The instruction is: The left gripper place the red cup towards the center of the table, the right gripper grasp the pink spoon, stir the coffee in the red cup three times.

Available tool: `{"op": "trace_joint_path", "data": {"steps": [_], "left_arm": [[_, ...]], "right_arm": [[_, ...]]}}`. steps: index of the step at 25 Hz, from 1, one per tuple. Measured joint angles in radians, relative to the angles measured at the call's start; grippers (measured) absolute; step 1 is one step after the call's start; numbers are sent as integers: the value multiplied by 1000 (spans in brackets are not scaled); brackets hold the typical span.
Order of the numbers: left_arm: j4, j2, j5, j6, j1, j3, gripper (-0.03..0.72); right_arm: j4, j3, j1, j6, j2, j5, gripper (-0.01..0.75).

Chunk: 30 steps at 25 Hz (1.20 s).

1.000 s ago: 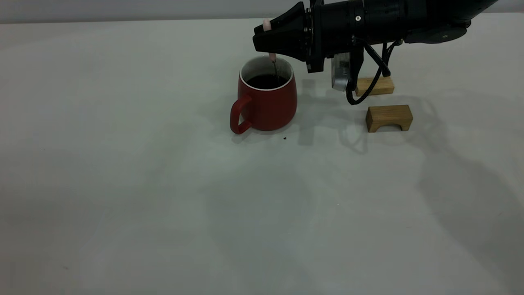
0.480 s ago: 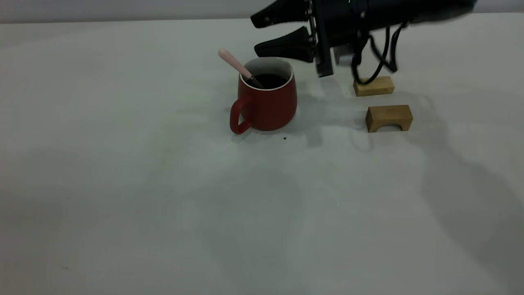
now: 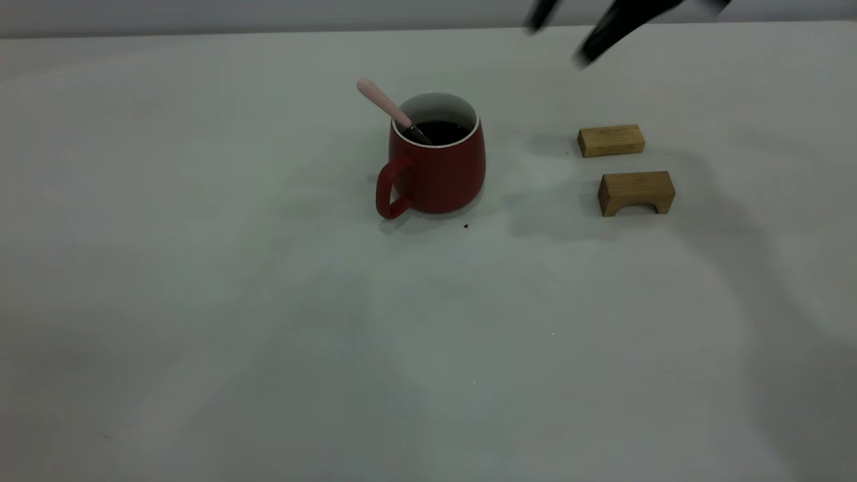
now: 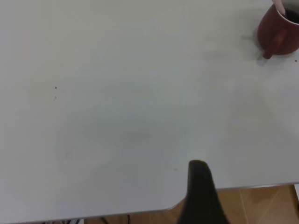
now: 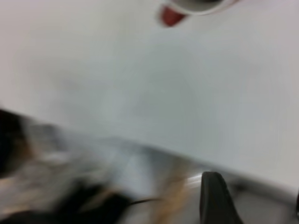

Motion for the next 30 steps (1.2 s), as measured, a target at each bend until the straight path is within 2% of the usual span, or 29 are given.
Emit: {"op": "trace_joint_path", "data": {"steps": [3, 6, 16, 25, 30], "left_arm": [[0, 0, 0, 0, 0, 0, 586], [0, 0, 0, 0, 0, 0, 586], [0, 0, 0, 1, 0, 0, 586], [0, 0, 0, 1, 0, 0, 586], [0, 0, 0, 1, 0, 0, 586]], "right_arm": [[-256, 1, 0, -38, -150, 14, 431], [-427, 1, -1, -38, -304, 26, 422], [-567, 34, -21, -39, -743, 50, 386], [-565, 366, -23, -38, -1179, 50, 348], [-516, 629, -105, -25, -1458, 50, 331]]}}
